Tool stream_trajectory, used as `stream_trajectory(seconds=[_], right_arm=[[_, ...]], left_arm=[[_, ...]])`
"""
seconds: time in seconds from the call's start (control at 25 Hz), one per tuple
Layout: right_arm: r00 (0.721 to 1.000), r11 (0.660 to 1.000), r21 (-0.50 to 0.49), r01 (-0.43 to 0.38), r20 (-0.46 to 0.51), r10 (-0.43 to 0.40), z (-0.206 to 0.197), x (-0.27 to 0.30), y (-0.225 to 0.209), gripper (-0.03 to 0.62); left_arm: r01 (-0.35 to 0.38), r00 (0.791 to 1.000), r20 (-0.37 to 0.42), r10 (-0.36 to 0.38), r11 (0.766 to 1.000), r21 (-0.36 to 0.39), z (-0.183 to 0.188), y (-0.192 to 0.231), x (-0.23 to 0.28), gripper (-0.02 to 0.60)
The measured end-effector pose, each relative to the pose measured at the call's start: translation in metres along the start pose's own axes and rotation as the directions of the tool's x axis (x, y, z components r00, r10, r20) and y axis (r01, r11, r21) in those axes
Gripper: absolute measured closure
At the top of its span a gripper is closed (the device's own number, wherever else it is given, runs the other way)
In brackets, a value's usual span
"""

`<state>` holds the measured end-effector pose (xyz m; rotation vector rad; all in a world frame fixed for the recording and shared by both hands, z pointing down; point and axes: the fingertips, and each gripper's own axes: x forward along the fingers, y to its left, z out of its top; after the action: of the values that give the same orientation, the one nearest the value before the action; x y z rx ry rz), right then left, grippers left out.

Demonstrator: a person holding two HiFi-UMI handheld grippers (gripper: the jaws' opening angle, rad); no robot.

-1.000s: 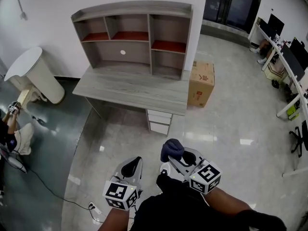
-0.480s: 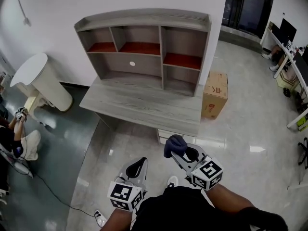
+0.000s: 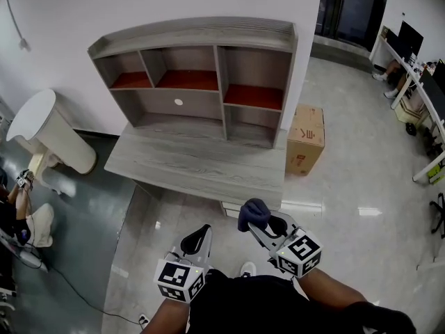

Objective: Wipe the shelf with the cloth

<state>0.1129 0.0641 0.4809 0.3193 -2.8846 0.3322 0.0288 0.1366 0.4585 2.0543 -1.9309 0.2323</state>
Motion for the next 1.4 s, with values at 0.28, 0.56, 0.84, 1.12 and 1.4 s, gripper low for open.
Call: stream_trajectory(seconds=[0.28, 0.56, 0.84, 1.12, 1.4], right_arm=[[0.995, 0.994, 0.036, 0.101, 0.008, -0.102, 0.001, 0.002, -0.047, 0.457], [0.981, 0.981, 0.049, 0.19, 0.015, -0.191, 0.007, 0.022, -0.083, 0.457], [0.957, 0.955, 0.069, 0.289, 0.012, -0.291, 0.028, 0.069, -0.12, 0.457], [0.932, 0.928, 0.087, 0.361, 0.0, -0.362, 0.057, 0.134, -0.143, 0.457], [0.905, 0.901, 0.089, 0.424, -0.018, -0.424, 0.072, 0.191, -0.155, 0.457]], left_arm=[[0.071, 0.997, -0.008, -0.071, 0.997, 0.02, 0.011, 0.008, 0.047, 0.571], [0.169, 0.986, -0.023, -0.168, 0.985, 0.032, 0.022, 0.03, 0.099, 0.571], [0.269, 0.963, -0.01, -0.269, 0.96, 0.072, 0.062, 0.075, 0.152, 0.571], [0.353, 0.935, -0.028, -0.352, 0.932, 0.085, 0.095, 0.137, 0.198, 0.571], [0.438, 0.899, -0.054, -0.435, 0.894, 0.093, 0.11, 0.188, 0.235, 0.572]])
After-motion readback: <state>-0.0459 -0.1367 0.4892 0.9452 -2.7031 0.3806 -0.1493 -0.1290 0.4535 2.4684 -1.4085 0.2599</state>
